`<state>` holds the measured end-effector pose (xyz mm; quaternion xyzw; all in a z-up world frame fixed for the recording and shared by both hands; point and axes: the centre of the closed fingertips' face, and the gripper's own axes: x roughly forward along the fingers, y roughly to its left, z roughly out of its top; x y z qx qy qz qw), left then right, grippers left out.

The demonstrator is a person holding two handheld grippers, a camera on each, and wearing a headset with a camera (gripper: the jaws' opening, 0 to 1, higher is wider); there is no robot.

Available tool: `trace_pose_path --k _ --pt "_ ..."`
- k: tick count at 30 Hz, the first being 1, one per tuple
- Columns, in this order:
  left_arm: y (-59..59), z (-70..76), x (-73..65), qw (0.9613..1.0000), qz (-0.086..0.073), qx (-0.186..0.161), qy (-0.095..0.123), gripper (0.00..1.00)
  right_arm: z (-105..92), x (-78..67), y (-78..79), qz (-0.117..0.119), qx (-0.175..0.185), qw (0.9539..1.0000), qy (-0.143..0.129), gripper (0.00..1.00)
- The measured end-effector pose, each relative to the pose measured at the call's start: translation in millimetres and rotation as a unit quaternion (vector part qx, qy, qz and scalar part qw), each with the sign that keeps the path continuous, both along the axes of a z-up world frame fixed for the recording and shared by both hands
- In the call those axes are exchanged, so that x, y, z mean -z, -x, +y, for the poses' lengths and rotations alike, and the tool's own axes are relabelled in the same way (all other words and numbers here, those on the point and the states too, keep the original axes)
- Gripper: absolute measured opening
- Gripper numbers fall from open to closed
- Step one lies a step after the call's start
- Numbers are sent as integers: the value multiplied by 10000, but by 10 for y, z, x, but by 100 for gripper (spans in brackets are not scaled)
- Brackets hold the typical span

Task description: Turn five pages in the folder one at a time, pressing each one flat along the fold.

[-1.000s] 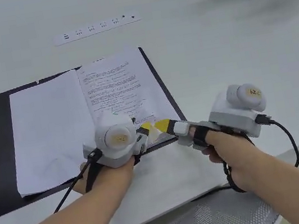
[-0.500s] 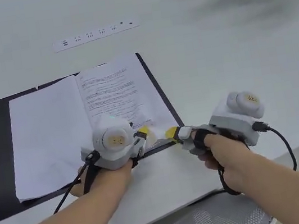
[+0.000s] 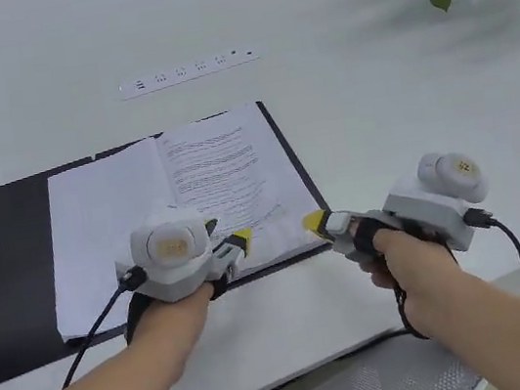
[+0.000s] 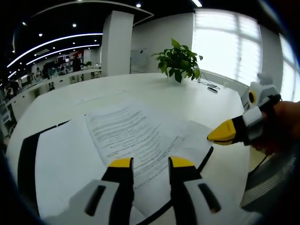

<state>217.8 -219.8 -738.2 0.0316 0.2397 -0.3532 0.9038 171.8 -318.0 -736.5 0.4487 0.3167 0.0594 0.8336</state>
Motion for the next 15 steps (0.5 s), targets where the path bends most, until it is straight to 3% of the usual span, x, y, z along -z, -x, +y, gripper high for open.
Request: trace_pose_path --k 7,15 --pt "31 307 -340 9992 -315 -110 219 31 127 -274 -17 -384 -40 9990 246 0" --pt "51 677 -614 9970 -521 -351 449 31 355 -611 -94 -840 -292 9940 638 0"
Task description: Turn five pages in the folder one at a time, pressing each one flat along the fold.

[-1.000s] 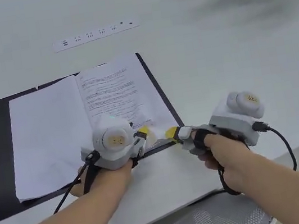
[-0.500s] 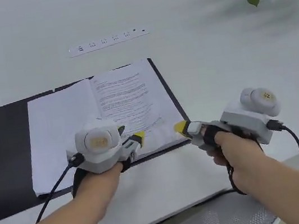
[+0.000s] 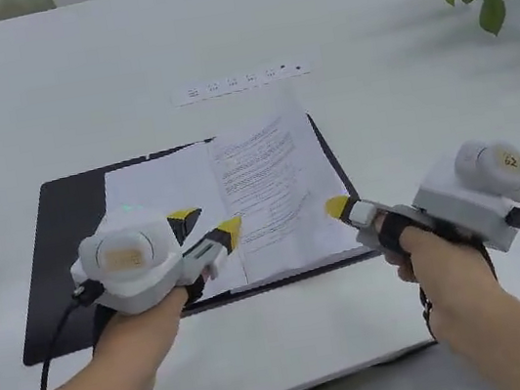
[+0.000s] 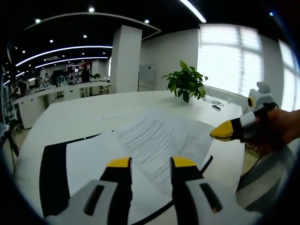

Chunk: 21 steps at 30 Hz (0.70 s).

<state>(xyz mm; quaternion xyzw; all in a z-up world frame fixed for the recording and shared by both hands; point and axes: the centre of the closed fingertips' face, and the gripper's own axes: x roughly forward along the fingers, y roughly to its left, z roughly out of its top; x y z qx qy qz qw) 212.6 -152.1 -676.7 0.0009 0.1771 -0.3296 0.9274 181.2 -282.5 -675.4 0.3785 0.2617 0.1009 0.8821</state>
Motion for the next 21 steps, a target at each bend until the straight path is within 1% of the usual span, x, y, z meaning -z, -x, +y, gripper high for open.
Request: trace_pose_path --k 1,3,4,5,6,8,9,11,12,13,14,16,17,18,20,21 --pt "-1 66 -33 10000 -28 -44 61 31 39 -30 -10 -43 -51 10000 45 0" --pt "-5 164 -69 9998 -63 -133 106 31 114 -90 -28 -118 -115 9998 130 0" --pt "15 220 -108 9997 -79 -176 159 31 179 -139 -41 -166 -160 9996 141 0" --pt "3 299 -122 9994 -88 -245 208 31 222 -170 -47 -197 -199 9995 169 0" --pt "3 345 -135 9993 -102 -289 227 31 285 -213 -59 -261 -268 9990 253 0" --pt "34 438 -185 9988 -152 -381 270 30 374 -267 -69 -325 -327 9985 306 0" --pt "45 469 -199 9987 -173 -407 271 30 450 -304 -69 -371 -379 9980 342 0" --pt "67 560 -223 9981 -163 -497 320 30 544 -312 -80 -432 -492 9971 388 0" --pt "84 610 -240 9978 -189 -538 341 30 592 -323 -84 -454 -536 9967 406 0" --pt "89 624 -243 9977 -192 -550 343 30 644 -333 -87 -472 -583 9962 432 0" --pt "109 697 -248 9973 -178 -599 374 30 718 -343 -90 -499 -656 9955 468 0" --pt "139 757 -283 9968 -222 -650 419 30 840 -351 -88 -527 -784 9941 541 0" --pt "146 809 -286 9966 -218 -674 417 30 906 -361 -86 -554 -849 9931 597 0" --pt "147 827 -288 9965 -221 -681 423 30 954 -364 -90 -562 -898 9926 600 0" --pt "173 898 -335 9960 -281 -727 428 30 1057 -374 -93 -611 -1029 9903 708 0" --pt "192 953 -370 9957 -305 -759 424 29 1120 -373 -92 -637 -1121 9883 818 0"
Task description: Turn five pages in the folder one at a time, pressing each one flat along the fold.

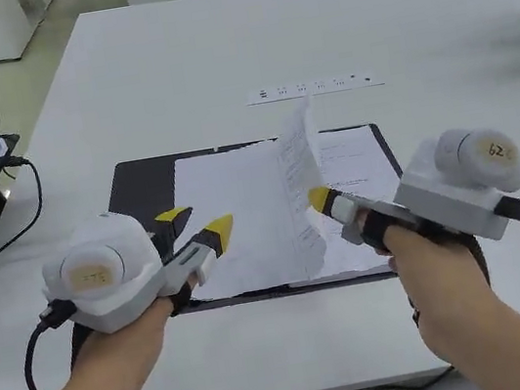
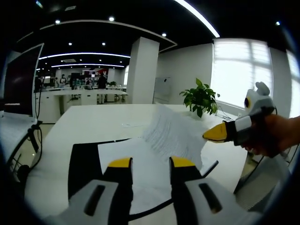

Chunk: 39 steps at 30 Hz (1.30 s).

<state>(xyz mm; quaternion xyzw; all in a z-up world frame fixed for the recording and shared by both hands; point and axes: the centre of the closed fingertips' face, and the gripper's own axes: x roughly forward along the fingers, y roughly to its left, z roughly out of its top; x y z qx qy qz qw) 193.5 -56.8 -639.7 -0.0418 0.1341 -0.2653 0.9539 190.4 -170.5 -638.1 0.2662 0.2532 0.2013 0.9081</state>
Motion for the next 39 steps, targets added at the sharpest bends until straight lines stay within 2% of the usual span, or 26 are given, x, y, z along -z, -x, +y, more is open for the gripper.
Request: trace_pose_path --k 4,9,16,22,28,30,33,37,38,39 --pt "23 116 -74 9999 -75 -84 4 29 211 14 12 -62 -258 9994 238 0" --pt "48 245 -135 9997 -111 -201 69 29 501 119 42 -19 -567 9976 397 0" --pt "60 402 -135 9994 -114 -318 72 29 820 236 51 -6 -923 9934 687 0" --pt "62 518 -99 9991 -79 -419 61 28 1022 362 49 -9 -1196 9876 1020 0" --pt "62 603 -65 9987 -53 -507 82 29 1136 497 33 47 -1366 9826 1257 0" --pt "68 635 -20 9987 -39 -507 -23 29 1180 570 27 85 -1421 9808 1332 0" --pt "79 673 25 9986 -2 -518 -53 29 1236 654 25 147 -1505 9785 1401 0" --pt "91 723 81 9985 62 -542 -104 29 1308 797 25 196 -1662 9725 1621 0" --pt "94 730 88 9984 69 -543 -120 28 1323 848 20 195 -1715 9697 1727 0" --pt "96 740 100 9984 84 -548 -121 28 1340 879 21 218 -1732 9692 1737 0"
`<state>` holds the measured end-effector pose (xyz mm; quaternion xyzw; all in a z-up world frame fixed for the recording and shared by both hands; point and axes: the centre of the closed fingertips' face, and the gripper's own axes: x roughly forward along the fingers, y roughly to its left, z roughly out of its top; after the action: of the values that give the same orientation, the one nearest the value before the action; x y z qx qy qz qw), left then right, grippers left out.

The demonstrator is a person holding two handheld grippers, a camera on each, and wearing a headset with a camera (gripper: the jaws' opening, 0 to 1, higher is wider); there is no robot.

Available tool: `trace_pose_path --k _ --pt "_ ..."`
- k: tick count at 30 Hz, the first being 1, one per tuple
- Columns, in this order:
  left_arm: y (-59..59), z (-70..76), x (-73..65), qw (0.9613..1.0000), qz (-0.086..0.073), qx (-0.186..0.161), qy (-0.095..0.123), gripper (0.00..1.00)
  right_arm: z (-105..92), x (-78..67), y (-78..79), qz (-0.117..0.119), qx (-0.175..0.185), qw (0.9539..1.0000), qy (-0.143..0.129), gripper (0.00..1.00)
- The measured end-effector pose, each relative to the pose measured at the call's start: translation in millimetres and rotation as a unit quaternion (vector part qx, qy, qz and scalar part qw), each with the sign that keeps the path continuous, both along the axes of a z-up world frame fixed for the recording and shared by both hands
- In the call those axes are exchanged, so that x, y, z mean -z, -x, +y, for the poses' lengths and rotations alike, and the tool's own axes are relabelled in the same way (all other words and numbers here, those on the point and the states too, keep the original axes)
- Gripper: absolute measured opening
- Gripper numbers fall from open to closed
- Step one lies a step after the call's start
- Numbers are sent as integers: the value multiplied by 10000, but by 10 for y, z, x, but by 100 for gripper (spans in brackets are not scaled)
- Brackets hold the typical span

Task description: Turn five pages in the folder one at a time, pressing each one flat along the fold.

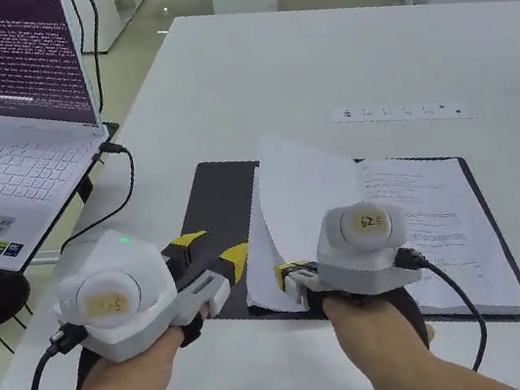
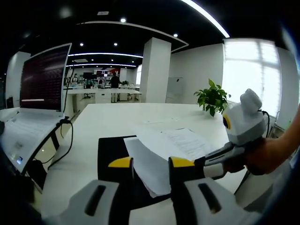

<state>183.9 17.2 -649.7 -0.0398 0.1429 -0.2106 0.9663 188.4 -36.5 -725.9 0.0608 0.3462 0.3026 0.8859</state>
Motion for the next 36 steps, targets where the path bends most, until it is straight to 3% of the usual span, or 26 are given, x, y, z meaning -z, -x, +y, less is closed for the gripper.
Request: trace_pose_path --k 7,13,21,31,36 --pt "31 97 81 9999 92 -46 -77 28 93 245 16 61 -209 9993 320 0" --pt "60 182 183 9997 217 -84 -123 28 153 349 18 180 -248 9990 340 0" --pt "48 137 363 9985 455 59 -286 28 199 459 1 293 -241 9989 292 0" --pt "25 65 451 9979 538 119 -334 28 207 559 25 362 -297 9986 248 0" --pt "21 32 496 9974 597 158 -382 28 297 535 126 381 -522 9979 0 4"
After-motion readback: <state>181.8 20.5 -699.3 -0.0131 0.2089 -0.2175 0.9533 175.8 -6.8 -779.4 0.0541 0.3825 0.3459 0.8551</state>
